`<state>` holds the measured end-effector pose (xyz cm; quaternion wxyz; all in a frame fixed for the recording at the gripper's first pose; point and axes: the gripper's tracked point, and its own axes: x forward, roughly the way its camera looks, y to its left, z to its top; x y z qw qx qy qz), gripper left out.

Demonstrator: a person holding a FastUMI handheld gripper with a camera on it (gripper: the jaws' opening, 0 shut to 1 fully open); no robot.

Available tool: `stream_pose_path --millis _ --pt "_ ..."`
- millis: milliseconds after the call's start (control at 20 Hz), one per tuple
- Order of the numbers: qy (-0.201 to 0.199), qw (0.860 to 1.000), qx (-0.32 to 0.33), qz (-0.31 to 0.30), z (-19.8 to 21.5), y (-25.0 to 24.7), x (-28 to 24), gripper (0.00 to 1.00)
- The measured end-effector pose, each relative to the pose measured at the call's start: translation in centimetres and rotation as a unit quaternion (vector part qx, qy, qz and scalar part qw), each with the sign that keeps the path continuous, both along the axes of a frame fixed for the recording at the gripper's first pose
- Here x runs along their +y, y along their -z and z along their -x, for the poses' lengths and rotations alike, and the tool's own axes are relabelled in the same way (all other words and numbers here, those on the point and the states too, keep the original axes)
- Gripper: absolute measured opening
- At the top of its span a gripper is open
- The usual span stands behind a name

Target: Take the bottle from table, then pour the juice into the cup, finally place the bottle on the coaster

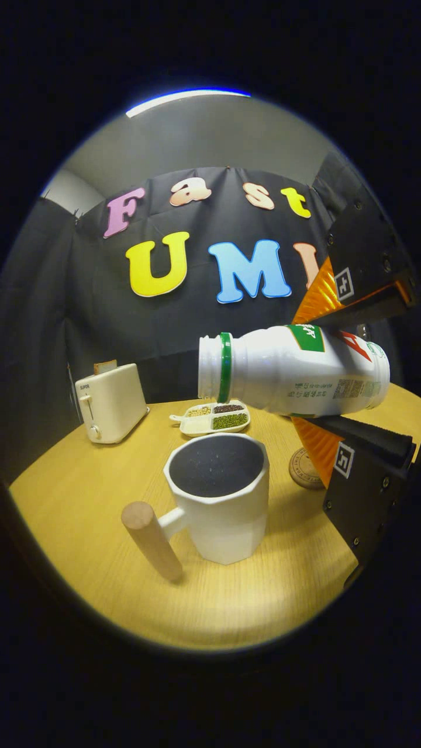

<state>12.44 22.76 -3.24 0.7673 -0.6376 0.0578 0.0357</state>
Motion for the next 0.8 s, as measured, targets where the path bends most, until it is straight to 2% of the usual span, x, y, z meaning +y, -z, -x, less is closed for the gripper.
stream_pose_path --millis 150,300,500,800 --pt "-0.001 0.999 -0.008 -0.051 0.2 -0.3 -0.1 0.72" --pt "-0.004 0.994 0.015 -0.112 0.5 0.6 0.1 0.73" --pt "-0.002 0.987 0.002 -0.158 0.9 -0.6 -0.7 0.73" --pt "0.004 0.962 0.032 -0.271 1.2 0.3 -1.7 0.73"
